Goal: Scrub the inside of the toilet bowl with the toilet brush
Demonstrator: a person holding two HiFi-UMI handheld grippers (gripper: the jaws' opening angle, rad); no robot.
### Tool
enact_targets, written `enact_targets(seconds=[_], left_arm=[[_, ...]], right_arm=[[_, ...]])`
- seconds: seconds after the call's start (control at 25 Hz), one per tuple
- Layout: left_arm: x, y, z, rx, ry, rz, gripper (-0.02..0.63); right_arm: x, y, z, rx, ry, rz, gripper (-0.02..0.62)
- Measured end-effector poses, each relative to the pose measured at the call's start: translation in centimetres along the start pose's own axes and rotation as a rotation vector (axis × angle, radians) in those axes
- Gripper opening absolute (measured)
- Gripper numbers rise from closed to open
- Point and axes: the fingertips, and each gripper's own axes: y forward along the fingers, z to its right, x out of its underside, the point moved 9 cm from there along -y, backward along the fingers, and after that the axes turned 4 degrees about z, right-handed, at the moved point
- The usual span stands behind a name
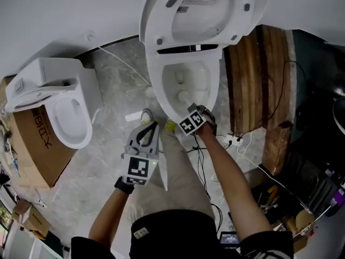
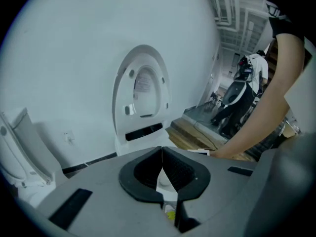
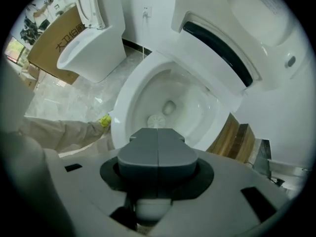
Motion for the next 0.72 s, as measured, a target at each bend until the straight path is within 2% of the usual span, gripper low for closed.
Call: enact_targets(seconds=[0.08,0.16,0.32,0.52,0.72], left_arm=[[-2.0,-1.7,0.8,0.021,0.030,0.002,0.018],[-4.4,-3.4,1.5,0.044,0.064,0.008,0.018],[-9.4,-6.9,2.6,0.078,0.139,0.038,0.018],[-15.1,-9.8,5.1,0.124,0.206,0.104,0.018],[-17.9,-12.9,6.7,0.140,0.225,0.136,0.018]], right_arm=[[1.6,-3.0,-0.9,-0.013,0.058,-0.018,0.162],[3.1,-6.7,-1.2,-0.011,0.166,-0.004,0.161],[5.3,-16.3,-1.6,-0.036,0.357,0.103,0.161],[7.8,-29.2,0.0,-0.013,0.452,0.246,0.161],[9.2,-38.3,-0.4,0.020,0.559,0.341,0.161]])
